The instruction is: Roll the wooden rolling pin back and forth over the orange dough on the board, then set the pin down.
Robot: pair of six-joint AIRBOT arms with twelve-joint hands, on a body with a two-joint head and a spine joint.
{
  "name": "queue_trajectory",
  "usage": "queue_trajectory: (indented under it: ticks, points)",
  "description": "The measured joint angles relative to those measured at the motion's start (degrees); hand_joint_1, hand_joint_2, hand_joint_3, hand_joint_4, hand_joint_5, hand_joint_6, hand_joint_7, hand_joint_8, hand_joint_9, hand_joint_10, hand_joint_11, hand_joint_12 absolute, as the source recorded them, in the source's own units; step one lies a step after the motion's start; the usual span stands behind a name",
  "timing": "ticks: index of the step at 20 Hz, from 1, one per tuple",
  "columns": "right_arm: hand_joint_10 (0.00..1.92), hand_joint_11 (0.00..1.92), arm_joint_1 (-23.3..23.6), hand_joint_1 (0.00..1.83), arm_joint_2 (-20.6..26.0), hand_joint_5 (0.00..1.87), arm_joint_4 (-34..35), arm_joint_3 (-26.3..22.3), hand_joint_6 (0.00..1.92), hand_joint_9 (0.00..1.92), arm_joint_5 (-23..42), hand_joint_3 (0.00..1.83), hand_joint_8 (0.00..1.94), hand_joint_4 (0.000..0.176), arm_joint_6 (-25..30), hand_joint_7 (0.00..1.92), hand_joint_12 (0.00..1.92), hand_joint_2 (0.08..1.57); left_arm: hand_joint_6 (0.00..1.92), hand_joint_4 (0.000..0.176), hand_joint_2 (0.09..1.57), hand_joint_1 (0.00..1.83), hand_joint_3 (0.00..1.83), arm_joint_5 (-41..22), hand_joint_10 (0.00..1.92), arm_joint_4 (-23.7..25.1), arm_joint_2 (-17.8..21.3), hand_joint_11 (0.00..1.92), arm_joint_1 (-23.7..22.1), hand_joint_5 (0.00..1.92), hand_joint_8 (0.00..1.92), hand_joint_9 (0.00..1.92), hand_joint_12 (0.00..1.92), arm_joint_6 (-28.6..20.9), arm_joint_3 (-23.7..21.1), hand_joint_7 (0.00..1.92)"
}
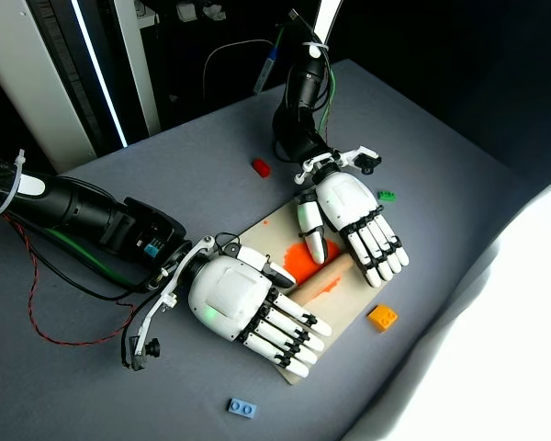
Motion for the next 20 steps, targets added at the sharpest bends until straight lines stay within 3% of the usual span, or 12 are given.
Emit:
queue_trajectory:
  ticks: [15, 16, 20]
  points:
    - [0.01, 0.03, 0.83, 0.0, -0.17, 0.15, 0.28, 2.82, 0.02, 0.09, -1.49, 0.0, 0.01, 0.0, 2.14, 0.15, 0.03, 1.56, 0.01, 0.0, 1.5, 0.0, 0.0, 1.86, 0.02, 0.15, -1.64, 0.0, -1.51, 0.11, 0.02, 0.06, 0.0, -0.09, 3.65, 0.12]
    - [0.0, 0.0, 0.83, 0.0, -0.2, 0.2, 0.11, 2.82, 0.0, 0.12, -1.51, 0.0, 0.01, 0.0, 2.19, 0.19, 0.17, 1.57, 0.02, 0.0, 1.51, 0.0, 0.0, 1.9, 0.02, 0.17, -1.64, 0.0, -1.51, 0.12, 0.02, 0.06, 0.0, -0.09, 3.65, 0.12]
    - [0.01, 0.0, 0.83, 0.0, -0.2, 0.25, 0.11, 2.82, 0.02, 0.17, -1.7, 0.0, 0.02, 0.0, 2.25, 0.26, 0.27, 1.57, 0.02, 0.0, 1.5, 0.0, 0.0, 2.25, 0.02, 0.61, -1.64, 0.0, -1.49, 0.13, 0.02, 0.08, 0.0, -0.11, 3.8, 0.14]
